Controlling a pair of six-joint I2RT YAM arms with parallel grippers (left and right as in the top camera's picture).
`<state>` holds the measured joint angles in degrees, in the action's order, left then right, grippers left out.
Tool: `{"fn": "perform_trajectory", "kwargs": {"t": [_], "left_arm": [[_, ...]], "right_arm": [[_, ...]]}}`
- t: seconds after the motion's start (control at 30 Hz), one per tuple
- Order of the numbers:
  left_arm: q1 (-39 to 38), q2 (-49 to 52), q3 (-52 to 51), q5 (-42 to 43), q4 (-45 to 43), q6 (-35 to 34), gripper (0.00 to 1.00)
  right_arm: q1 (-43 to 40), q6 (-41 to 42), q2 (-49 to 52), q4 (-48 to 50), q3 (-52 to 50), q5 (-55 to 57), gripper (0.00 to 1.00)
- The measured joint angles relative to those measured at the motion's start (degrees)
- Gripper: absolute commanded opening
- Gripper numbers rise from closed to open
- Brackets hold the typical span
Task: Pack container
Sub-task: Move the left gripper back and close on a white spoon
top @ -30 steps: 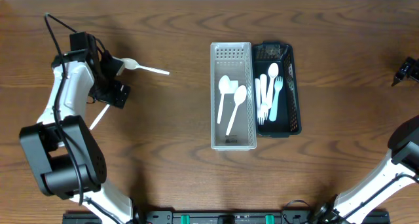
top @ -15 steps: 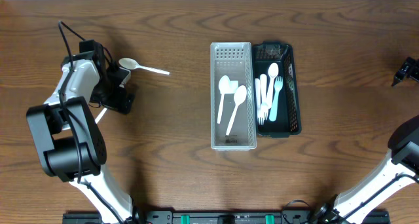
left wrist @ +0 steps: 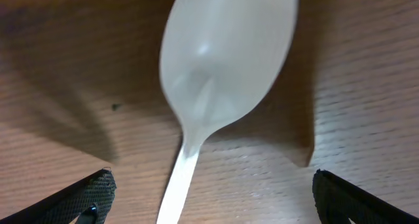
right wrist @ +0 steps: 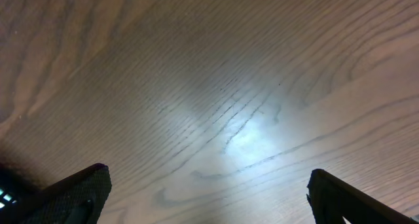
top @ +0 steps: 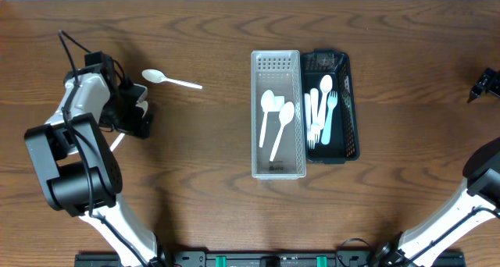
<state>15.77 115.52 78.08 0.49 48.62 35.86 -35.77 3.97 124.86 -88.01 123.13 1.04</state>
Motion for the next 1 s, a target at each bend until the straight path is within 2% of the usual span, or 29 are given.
{"fn": "perform_trajectory", "kwargs": {"t": [0.93, 1.0], "left_arm": [[0.26, 1.07, -0.81, 2.16, -1.36, 0.0, 0.99], [0.26, 1.07, -0.81, 2.16, -1.38, -0.04, 0.93]], "right_arm": [[0.0, 0.0, 0.0, 0.0, 0.0, 0.0, 0.99], [0.0, 0.0, 0.0, 0.0, 0.0, 0.0, 0.99]]}}
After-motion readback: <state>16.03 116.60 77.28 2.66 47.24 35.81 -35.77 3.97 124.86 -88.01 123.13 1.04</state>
